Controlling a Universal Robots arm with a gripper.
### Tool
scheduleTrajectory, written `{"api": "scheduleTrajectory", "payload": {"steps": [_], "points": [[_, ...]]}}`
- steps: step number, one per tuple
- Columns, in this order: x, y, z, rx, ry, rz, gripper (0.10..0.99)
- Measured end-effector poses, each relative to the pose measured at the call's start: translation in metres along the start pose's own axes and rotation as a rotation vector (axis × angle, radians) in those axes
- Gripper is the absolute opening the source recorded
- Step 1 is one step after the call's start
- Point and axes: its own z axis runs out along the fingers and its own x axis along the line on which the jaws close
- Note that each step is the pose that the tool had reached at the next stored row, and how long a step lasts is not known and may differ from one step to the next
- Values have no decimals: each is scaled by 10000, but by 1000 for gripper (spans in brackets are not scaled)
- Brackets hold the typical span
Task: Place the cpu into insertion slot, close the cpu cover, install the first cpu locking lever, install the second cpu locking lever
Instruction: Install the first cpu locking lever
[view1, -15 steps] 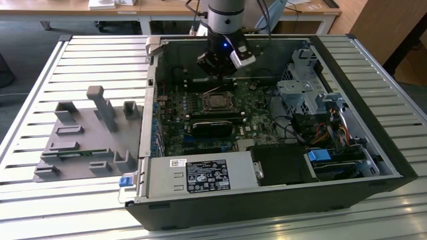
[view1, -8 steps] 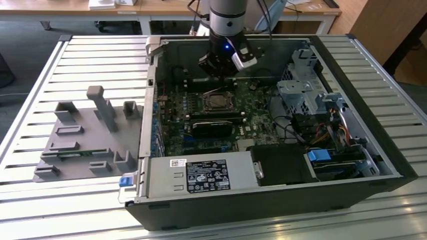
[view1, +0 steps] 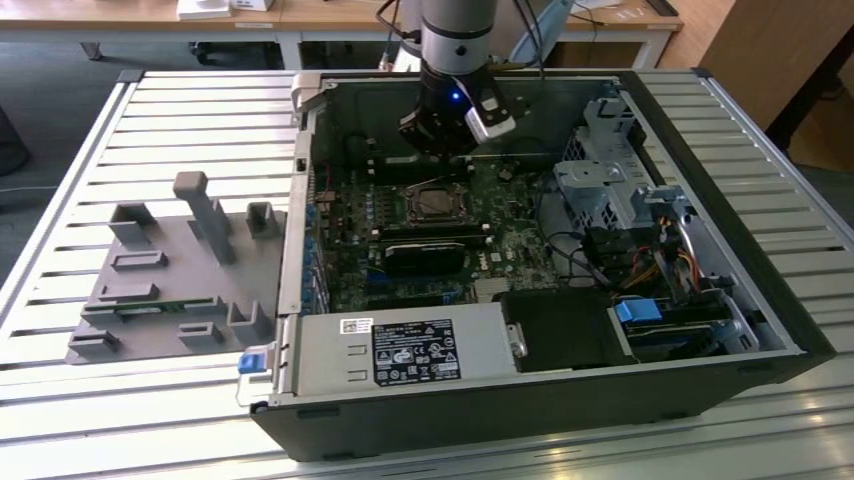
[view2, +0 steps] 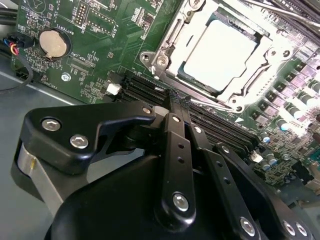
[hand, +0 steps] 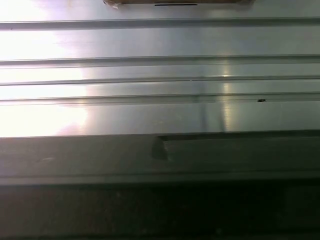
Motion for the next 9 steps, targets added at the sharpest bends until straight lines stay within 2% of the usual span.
{"api": "scheduleTrajectory", "payload": {"steps": [9], "points": [[-8,0,16,2,-1,-2,106]]}}
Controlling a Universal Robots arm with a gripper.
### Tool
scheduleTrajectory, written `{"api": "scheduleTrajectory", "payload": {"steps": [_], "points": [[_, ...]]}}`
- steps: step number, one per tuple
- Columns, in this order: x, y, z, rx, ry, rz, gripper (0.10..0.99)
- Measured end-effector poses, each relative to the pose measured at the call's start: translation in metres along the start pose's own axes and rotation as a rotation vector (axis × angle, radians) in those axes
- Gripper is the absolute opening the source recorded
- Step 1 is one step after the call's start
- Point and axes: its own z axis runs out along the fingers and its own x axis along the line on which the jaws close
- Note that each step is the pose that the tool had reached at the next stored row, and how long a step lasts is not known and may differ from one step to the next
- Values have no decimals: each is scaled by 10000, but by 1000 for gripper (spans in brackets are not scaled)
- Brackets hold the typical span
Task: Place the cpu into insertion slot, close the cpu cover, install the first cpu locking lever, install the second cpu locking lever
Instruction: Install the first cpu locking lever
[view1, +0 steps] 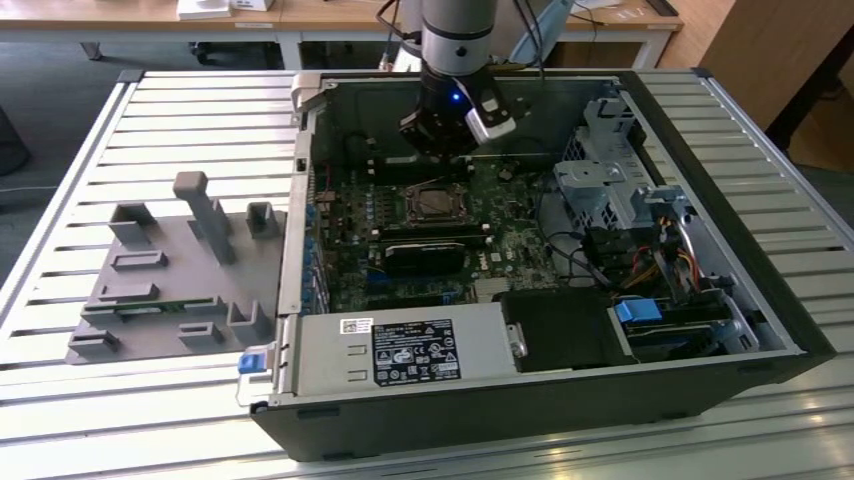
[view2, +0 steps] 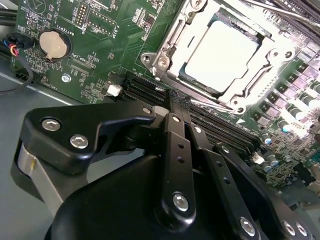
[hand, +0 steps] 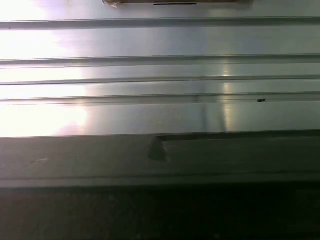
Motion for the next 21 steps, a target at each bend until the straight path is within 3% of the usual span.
{"api": "scheduleTrajectory", "payload": {"steps": [13,21], "points": [[-15,0,108,71,-2,1,106],[-17,0,113,76,-3,0,106]]}}
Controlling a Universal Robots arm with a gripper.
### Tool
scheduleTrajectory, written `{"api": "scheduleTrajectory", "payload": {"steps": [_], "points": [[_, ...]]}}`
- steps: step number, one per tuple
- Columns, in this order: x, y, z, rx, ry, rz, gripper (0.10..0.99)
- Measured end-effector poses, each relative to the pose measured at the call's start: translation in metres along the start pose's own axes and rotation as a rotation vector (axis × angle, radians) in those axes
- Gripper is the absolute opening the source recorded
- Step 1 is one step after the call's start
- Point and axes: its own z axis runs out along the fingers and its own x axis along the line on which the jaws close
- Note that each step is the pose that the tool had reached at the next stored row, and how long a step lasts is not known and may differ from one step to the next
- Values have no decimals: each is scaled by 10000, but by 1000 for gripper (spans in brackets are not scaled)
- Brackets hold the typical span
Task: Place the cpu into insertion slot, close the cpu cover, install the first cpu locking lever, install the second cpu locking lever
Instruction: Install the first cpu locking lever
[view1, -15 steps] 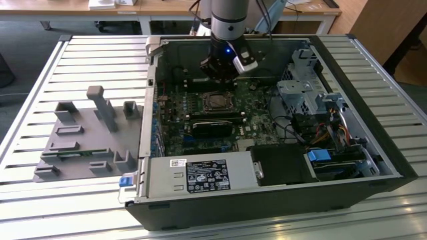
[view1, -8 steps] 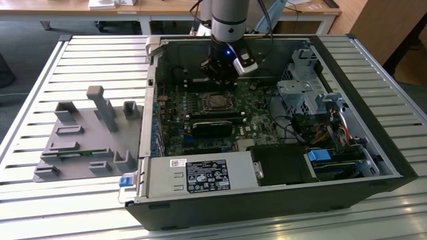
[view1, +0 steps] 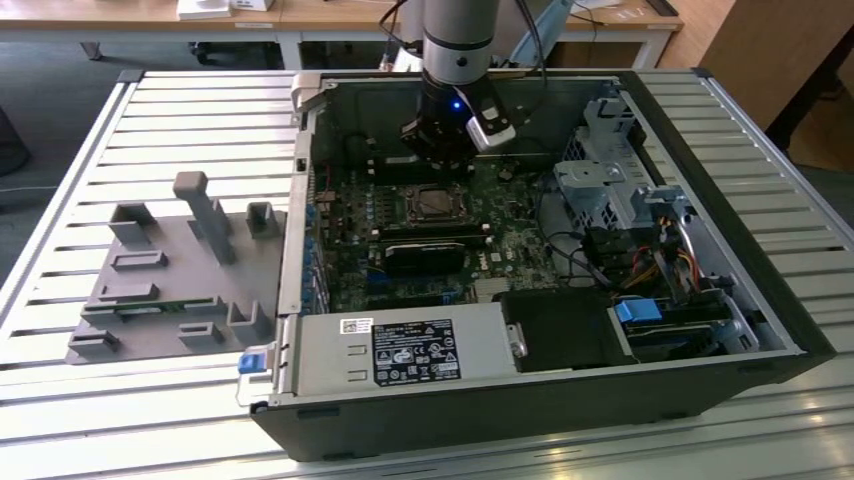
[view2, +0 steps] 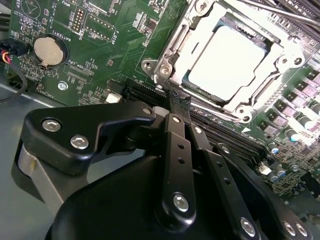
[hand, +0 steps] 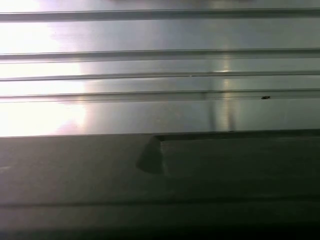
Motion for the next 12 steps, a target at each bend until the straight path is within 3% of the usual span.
{"api": "scheduleTrajectory", "payload": {"steps": [7,12], "points": [[0,0,-6,5,1,0,106],[-1,3,-1,88,-1,-1,106]]}}
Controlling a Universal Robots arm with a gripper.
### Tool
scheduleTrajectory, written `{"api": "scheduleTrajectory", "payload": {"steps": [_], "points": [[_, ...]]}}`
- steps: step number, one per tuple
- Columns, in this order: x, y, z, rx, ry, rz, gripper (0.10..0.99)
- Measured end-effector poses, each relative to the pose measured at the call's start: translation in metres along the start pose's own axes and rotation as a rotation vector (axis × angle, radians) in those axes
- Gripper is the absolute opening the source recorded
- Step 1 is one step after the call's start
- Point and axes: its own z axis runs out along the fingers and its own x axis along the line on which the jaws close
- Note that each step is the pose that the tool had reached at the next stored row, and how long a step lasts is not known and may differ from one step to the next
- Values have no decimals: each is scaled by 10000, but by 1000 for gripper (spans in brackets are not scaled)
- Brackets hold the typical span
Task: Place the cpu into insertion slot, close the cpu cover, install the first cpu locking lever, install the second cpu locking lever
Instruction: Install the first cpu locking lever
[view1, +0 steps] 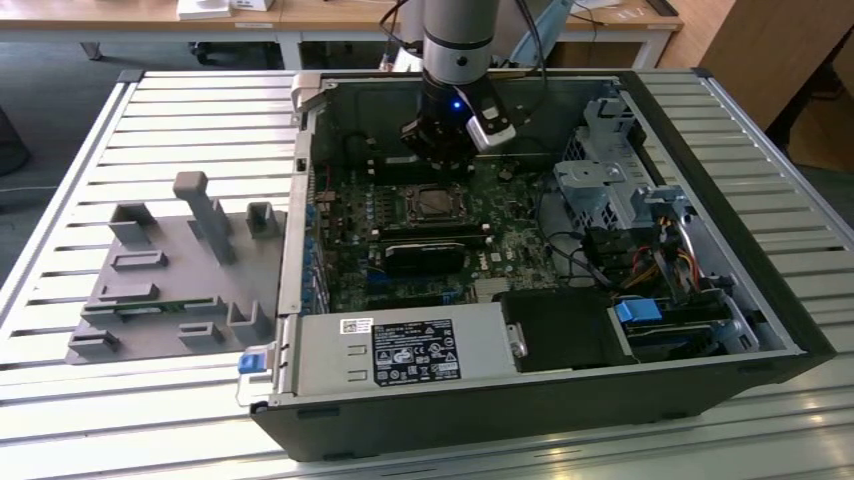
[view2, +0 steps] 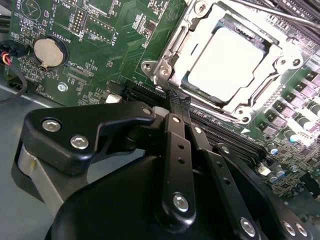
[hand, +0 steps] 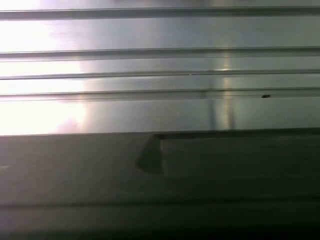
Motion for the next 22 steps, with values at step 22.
{"api": "scheduleTrajectory", "payload": {"steps": [22], "points": [[-6,16,32,-74,3,-2,106]]}}
